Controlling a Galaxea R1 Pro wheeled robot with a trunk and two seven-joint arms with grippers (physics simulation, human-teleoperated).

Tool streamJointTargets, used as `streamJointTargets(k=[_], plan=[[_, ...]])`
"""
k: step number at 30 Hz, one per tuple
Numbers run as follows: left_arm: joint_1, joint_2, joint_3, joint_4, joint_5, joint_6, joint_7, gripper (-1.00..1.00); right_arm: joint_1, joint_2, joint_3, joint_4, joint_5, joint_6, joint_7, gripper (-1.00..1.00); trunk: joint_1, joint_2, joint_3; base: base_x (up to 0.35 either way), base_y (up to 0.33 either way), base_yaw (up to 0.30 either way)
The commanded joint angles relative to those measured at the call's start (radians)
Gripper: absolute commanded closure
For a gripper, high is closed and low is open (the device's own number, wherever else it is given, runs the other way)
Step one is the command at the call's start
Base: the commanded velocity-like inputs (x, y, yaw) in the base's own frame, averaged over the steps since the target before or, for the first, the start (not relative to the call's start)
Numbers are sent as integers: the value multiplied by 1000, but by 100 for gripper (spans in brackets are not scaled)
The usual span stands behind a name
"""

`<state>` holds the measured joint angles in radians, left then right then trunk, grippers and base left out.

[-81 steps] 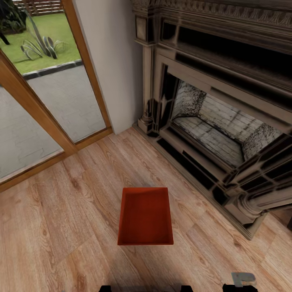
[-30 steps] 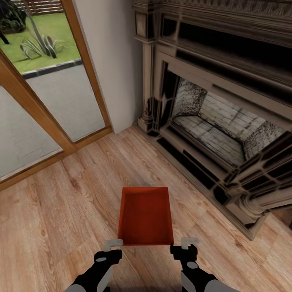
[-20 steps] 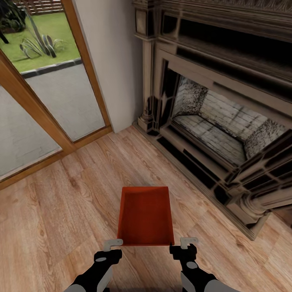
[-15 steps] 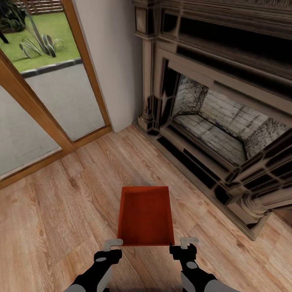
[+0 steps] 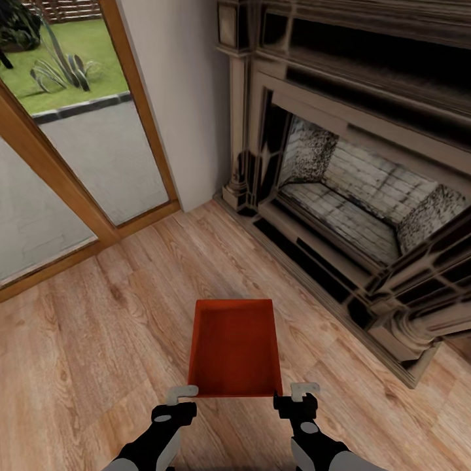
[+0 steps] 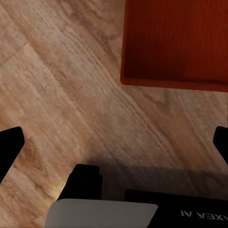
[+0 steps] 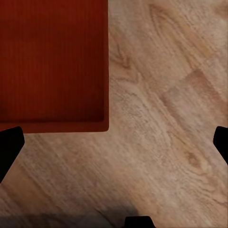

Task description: Move the two storage containers from the living room to the garage. In the garage, place one container on the floor and stack the other container on top of it (either order is fine).

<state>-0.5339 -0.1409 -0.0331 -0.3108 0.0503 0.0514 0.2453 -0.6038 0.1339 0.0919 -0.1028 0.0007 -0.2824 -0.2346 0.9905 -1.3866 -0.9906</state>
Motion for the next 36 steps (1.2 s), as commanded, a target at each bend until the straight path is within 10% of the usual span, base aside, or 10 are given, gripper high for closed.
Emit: streamJointTargets(k=[1, 36], plan=[[0, 0, -4, -2, 5, 5, 5, -100, -1, 1, 8, 1, -1, -1, -9, -100, 4, -8, -4, 0, 0, 0], [0, 0, -7, -85, 8, 54, 87, -100, -1, -11, 7, 5, -3, -7, 21, -100, 138, -253, -113, 0, 0, 0]])
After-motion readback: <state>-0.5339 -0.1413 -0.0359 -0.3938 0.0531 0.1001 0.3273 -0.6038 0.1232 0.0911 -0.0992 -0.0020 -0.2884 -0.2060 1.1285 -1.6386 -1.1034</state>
